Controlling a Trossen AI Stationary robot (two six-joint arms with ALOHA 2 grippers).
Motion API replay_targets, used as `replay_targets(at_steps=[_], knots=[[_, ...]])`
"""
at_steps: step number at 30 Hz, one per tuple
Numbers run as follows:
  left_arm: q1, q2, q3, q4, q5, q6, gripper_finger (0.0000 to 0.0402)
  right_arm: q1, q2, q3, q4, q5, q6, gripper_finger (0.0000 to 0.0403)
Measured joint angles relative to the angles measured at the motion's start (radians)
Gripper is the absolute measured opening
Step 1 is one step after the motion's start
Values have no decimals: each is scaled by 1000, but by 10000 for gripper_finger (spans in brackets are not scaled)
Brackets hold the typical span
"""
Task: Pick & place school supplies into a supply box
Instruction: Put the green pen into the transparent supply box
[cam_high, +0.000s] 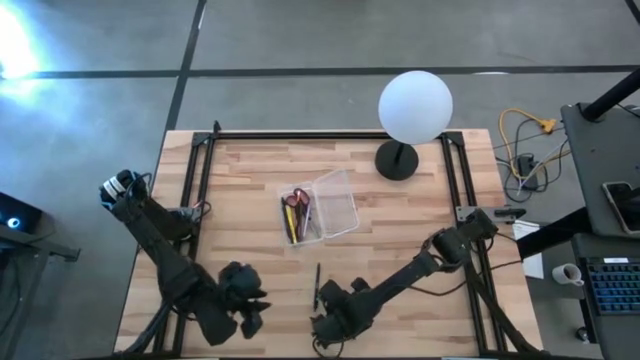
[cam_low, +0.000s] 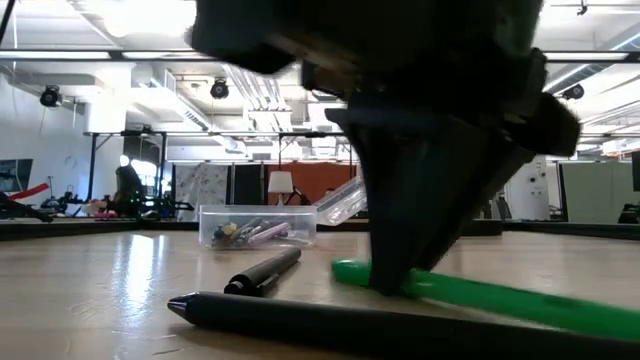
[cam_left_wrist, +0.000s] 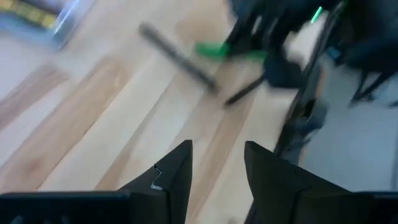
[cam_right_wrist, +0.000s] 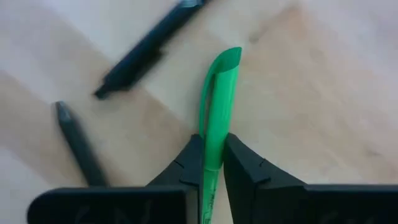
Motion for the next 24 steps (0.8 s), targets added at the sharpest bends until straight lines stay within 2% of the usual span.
replay_targets(at_steps=[3,6,9,13,15,19,21,24], knots=[[-36,0,-18,-48,11,-43,129,-16,-42,3,-16,95,35,26],[-68,0,-55,-54,13,-62,129,-63,-159,-7,-28,167,27,24],[-85,0,-94,-45,12,-120,129,-134,-235,-28,6,185,-65,4],[-88,0,-146,16,9,-166,129,-242,-243,-51,152,208,-254,2],[-88,0,-171,56,1,-168,129,-303,-258,-46,227,174,-354,3],[-81,0,-211,127,-10,-203,129,-374,-258,-50,240,57,-481,5],[-81,1,-232,162,-29,-245,129,-363,-250,-59,216,15,-605,6],[-83,9,-273,248,-95,-243,129,-309,-263,-58,175,-101,-862,7]])
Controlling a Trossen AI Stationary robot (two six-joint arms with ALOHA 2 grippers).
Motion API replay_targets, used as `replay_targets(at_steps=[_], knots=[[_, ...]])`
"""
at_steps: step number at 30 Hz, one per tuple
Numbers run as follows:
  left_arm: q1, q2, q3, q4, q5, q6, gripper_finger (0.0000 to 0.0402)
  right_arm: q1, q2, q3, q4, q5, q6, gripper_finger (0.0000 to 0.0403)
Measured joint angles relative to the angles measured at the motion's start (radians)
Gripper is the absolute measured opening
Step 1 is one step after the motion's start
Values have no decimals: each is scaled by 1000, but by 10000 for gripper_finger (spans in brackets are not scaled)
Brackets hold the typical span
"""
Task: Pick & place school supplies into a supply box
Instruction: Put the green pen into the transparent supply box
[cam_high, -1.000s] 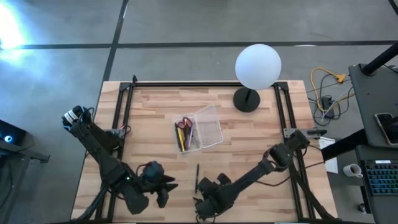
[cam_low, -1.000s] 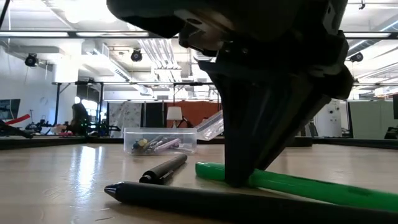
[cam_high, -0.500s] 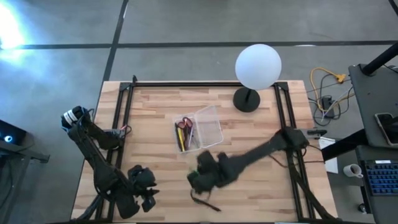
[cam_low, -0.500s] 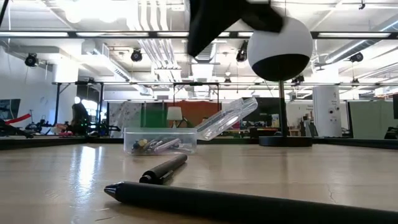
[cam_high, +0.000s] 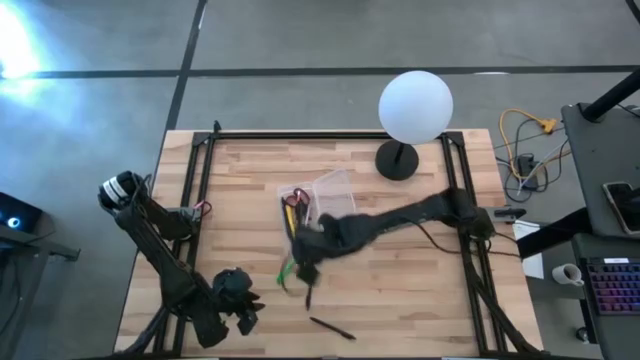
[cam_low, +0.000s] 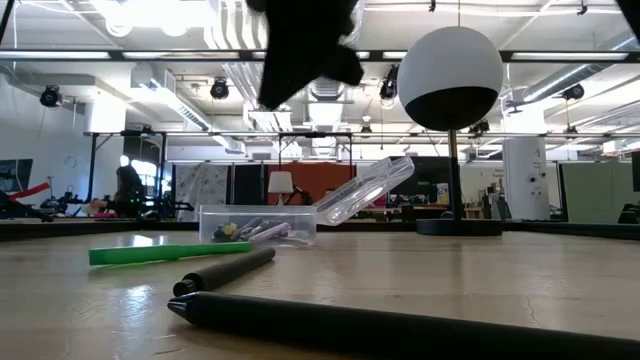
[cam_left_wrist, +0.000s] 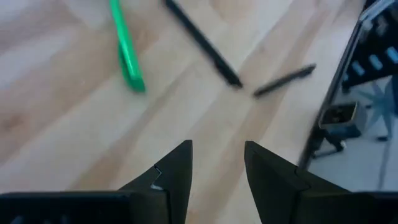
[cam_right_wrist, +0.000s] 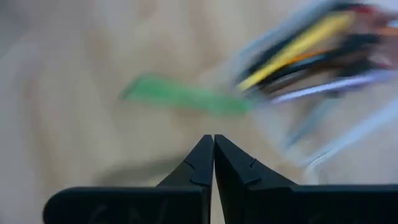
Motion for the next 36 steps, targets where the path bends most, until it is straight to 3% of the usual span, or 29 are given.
replay_targets(at_steps=[2,4,7,10,17,22,26,30,36], knots=[[16,2,-27,8,-78,28,129,42,-7,3,-69,-55,-98,7],[76,-4,-57,3,-100,35,131,77,-4,-2,-169,-45,-107,8],[213,-18,-93,18,30,40,139,116,1,-13,-316,-37,-60,11],[328,-4,-106,74,197,151,156,154,-13,-37,-383,-50,-9,25],[453,18,-27,-4,237,249,217,228,-66,-110,-390,-35,131,107],[491,72,14,-16,259,305,238,275,-85,-174,-390,69,258,176],[494,188,81,-33,291,341,235,295,-94,-204,-391,89,344,213],[494,298,187,-173,292,346,219,301,-92,-219,-390,89,418,230],[494,394,270,-260,334,406,165,303,-101,-224,-389,90,488,235]])
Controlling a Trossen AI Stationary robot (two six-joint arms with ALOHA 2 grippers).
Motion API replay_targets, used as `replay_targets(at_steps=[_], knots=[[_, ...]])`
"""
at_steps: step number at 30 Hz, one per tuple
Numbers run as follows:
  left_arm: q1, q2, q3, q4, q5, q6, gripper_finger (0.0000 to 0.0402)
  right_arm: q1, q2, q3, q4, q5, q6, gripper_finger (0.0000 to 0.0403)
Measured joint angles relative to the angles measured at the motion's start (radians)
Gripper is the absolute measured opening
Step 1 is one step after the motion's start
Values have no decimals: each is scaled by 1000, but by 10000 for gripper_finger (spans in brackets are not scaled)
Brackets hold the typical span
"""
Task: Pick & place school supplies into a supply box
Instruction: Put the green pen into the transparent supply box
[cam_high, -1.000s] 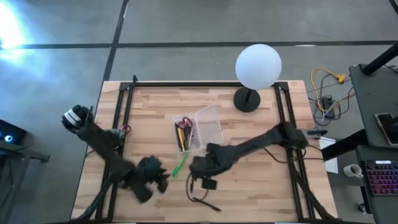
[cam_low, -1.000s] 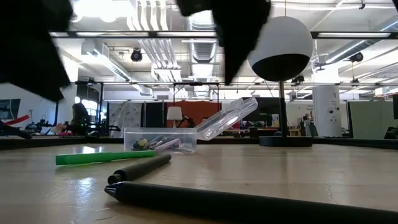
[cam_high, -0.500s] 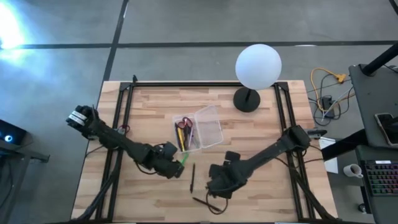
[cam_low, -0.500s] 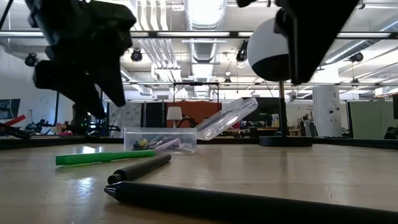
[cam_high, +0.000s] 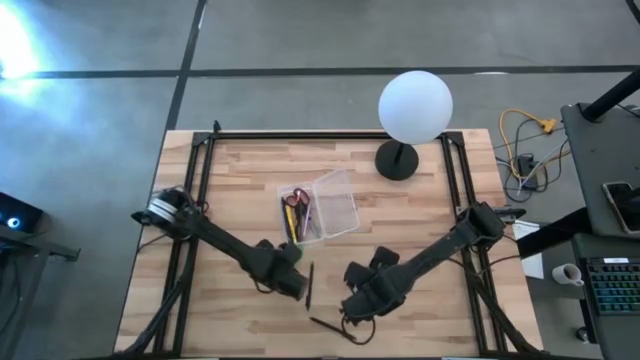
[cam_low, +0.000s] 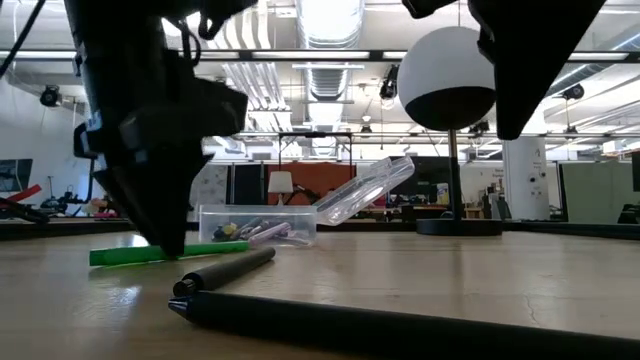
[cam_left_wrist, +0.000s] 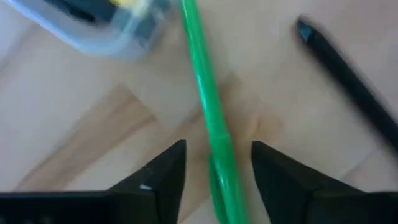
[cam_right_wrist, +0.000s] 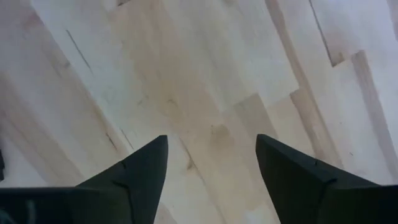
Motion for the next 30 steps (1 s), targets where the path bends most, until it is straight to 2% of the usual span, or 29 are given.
replay_targets(at_steps=[10,16,18,21,26,28,30], knots=[[-4,-4,-92,101,82,48,22,0,-2,0,-1,2,30,235],[-66,-107,-125,87,184,33,18,0,-2,0,-2,2,55,235],[-99,-164,-128,121,184,8,18,0,-2,4,-3,2,57,235],[-138,-282,-142,240,81,-50,18,-1,-2,8,-4,5,94,234],[-90,-463,-260,421,-296,-173,17,-1,-22,8,-40,71,292,227],[-16,-524,-316,482,-350,-183,17,0,-37,8,-63,97,371,226],[82,-548,-379,551,-332,-161,17,3,-49,8,-71,124,430,226]])
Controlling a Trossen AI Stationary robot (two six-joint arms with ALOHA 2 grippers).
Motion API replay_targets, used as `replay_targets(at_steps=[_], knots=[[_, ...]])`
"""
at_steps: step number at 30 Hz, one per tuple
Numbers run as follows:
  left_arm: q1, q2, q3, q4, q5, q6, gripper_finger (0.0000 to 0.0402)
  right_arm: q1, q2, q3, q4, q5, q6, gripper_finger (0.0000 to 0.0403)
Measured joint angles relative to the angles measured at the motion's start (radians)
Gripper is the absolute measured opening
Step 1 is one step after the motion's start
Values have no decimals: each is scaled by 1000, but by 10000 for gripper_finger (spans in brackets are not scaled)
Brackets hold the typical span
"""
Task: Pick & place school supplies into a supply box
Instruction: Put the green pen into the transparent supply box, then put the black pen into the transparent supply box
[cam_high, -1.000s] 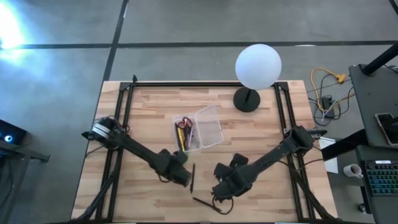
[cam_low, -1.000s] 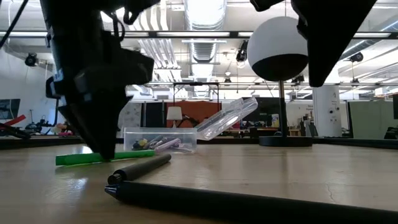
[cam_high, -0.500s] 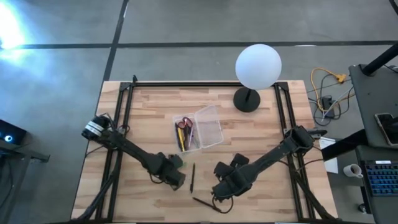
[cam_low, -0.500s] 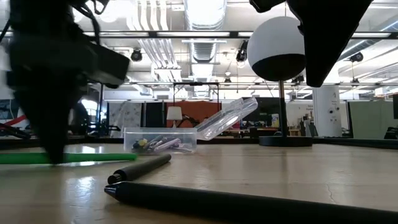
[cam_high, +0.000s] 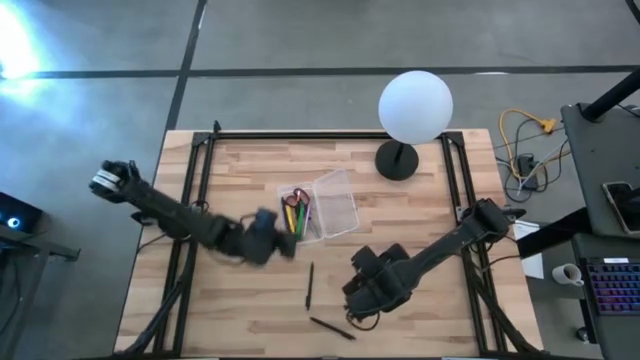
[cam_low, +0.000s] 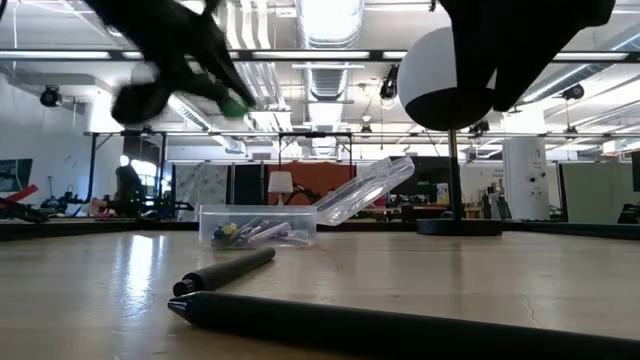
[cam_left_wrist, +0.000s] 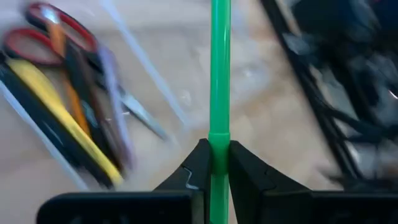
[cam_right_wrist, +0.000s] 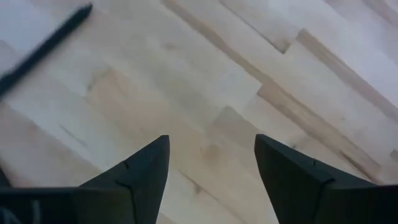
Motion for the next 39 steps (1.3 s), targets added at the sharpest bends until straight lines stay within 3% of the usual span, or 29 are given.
replay_targets(at_steps=[4,7,14,20,23,25,28,33,39], knots=[[190,-6,-83,117,125,20,19,1,-29,0,-4,37,37,226],[254,23,-126,112,183,-47,39,1,-40,0,-8,41,38,226],[251,33,-159,117,237,-116,107,13,-40,0,6,23,-78,226],[202,1,-93,88,210,1,150,16,-40,-2,139,-63,-419,226],[133,-25,-39,84,220,139,155,22,-40,-9,268,-130,-617,226],[54,-46,-3,92,230,209,156,24,-40,-23,343,-179,-666,226],[-70,-45,32,32,212,226,157,26,-40,-56,448,-225,-656,226],[-246,-19,46,7,91,226,157,40,7,-74,563,-253,-600,226],[-343,38,39,-3,72,155,157,73,147,34,591,-335,-585,226]])
